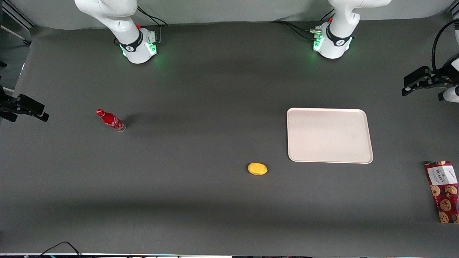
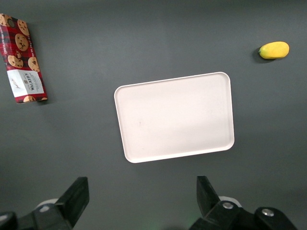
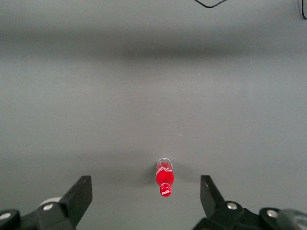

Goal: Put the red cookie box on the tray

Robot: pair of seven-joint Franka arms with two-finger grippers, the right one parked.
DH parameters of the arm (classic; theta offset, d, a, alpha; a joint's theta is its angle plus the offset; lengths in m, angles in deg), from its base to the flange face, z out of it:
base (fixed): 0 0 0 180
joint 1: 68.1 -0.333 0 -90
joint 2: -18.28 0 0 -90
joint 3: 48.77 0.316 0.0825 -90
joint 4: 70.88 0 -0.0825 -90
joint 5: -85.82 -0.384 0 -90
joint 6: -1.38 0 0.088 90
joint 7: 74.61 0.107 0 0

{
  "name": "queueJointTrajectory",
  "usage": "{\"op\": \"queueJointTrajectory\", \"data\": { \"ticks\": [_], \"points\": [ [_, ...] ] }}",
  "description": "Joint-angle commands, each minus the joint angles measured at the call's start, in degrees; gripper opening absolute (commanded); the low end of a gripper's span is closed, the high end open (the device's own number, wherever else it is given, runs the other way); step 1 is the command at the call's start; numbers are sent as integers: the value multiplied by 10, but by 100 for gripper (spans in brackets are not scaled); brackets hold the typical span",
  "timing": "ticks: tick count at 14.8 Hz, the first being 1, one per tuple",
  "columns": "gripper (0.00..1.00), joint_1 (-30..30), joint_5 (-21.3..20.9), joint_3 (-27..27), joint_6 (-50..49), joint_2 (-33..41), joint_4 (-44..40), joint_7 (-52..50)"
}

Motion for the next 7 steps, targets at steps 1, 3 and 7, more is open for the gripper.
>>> {"op": "queueJointTrajectory", "data": {
  "ticks": [1,3,7],
  "points": [
    [100,4,-5,-1,-20,-3,-17,-10],
    [100,5,-8,-1,-20,-3,-19,-13],
    [100,3,-9,29,-10,-8,-19,-82]
  ]
}}
